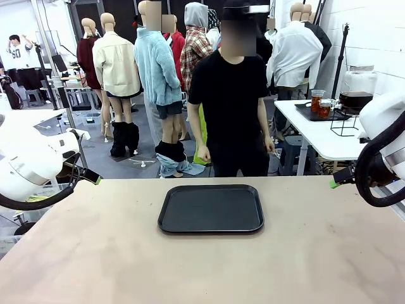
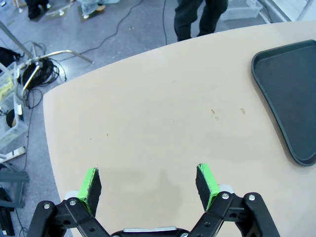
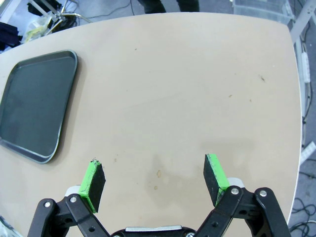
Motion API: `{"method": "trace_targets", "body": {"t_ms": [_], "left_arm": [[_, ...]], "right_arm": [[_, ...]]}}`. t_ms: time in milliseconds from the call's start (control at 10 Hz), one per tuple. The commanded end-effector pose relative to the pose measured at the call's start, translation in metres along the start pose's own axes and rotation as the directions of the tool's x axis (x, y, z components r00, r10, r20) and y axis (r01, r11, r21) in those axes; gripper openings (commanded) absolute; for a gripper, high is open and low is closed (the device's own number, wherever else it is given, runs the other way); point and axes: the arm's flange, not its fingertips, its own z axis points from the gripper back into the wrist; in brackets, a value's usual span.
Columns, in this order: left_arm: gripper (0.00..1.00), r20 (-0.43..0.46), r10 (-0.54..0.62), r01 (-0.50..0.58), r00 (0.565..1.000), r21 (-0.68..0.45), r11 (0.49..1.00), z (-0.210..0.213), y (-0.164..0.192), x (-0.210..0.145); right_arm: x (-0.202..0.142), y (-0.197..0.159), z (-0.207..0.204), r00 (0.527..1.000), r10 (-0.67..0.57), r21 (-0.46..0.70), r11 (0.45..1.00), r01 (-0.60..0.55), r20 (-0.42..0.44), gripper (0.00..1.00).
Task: Pour the drink into the iced cup.
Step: Open the gripper to release the iced cup you were holding.
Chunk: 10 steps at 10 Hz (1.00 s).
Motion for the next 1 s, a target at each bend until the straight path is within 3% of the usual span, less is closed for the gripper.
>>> {"method": "trace_targets", "body": {"t_ms": [0,900], "left_arm": [[1.0,0.013,0.009,-0.009,1.0,0.005,1.0,-0.0018,-0.0006,-0.0035],[1.0,0.013,0.009,-0.009,1.0,0.005,1.0,-0.0018,-0.0006,-0.0035]], "right_arm": [[-0.0017,0.0,-0.0011,1.0,0.006,0.004,1.0,-0.006,0.009,1.0],[-0.0017,0.0,-0.0011,1.0,0.006,0.004,1.0,-0.006,0.009,1.0]]}}
